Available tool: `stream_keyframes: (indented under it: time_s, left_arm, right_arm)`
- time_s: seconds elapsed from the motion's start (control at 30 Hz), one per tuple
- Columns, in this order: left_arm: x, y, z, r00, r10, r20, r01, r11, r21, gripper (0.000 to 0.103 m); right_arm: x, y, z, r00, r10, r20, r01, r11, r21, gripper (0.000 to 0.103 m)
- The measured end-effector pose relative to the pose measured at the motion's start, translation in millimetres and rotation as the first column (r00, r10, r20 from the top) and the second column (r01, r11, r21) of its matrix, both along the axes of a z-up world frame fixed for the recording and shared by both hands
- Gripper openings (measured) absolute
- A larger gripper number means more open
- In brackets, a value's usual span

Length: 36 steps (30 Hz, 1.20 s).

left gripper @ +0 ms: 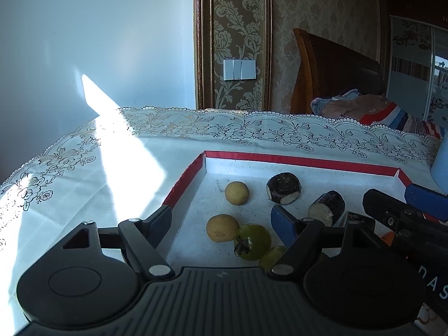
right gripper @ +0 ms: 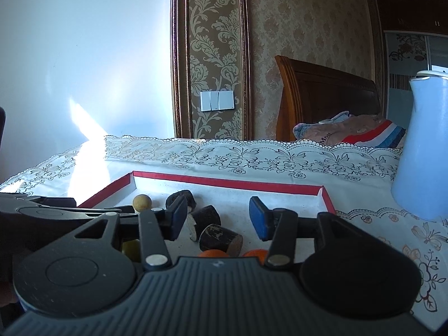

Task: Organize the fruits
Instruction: 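Withdraw both tools from the tray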

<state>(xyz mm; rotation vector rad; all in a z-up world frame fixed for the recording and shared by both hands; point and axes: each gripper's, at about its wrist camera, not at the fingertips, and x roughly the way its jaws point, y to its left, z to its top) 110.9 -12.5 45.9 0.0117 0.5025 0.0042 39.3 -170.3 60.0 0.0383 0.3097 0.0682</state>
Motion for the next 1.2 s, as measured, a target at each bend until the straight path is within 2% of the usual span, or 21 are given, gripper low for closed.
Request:
stream_keyframes:
  time_s: [0.1,0.43,0.47,0.57,0.9,0.97,1.03,1.1,1.2]
  left_arm:
    - [-7,0,1,1.0,0.0,0.007,0.0,1.0,0.001,0.082]
    - [-35,-1,4,0.999,-0.021,0.036,0.021,1.0,0.0,0.082]
    - [-37,-1,4,0.999,-0.02,0.036,0.02,1.0,0.002,0.082]
    - [-45,-1,3,0.999,-0.019,0.033,0.019,1.0,0.0,0.082]
    - [-72,3,-6,0.999,-0.029,0.017,0.028,1.0,0.012,0.083]
    - [-78,3,-8,0.999,-0.033,0.012,0.033,0.999,0.013,0.083]
    - [-83,4,-10,0.999,-0.033,0.008,0.033,0.999,0.014,0.088]
    - [-88,3,-12,1.0,-0.025,0.012,0.024,0.999,0.021,0.097]
    - [-91,4,-13,1.0,-0.007,0.021,0.007,0.999,0.034,0.097]
  right_arm:
    - [-6,-1,0,1.0,-0.006,0.007,0.005,1.0,0.004,0.056]
    - [-27,-5,-1,1.0,-0.023,0.014,0.023,1.0,0.018,0.057]
    - [-30,-6,-1,1.0,-0.027,0.015,0.027,0.999,0.019,0.058]
    - [-38,-8,-2,0.999,-0.044,0.017,0.044,0.999,0.026,0.071]
    - [-66,-19,-13,0.996,-0.083,-0.025,0.084,0.995,0.057,0.079]
    - [-71,-20,-14,0.995,-0.094,-0.028,0.095,0.994,0.061,0.085]
    - [-75,-19,-15,0.995,-0.089,-0.036,0.091,0.994,0.06,0.086]
    - [-78,-18,-16,0.995,-0.085,-0.044,0.087,0.994,0.058,0.088]
    - [-80,-18,-17,0.995,-0.09,-0.044,0.092,0.994,0.061,0.09]
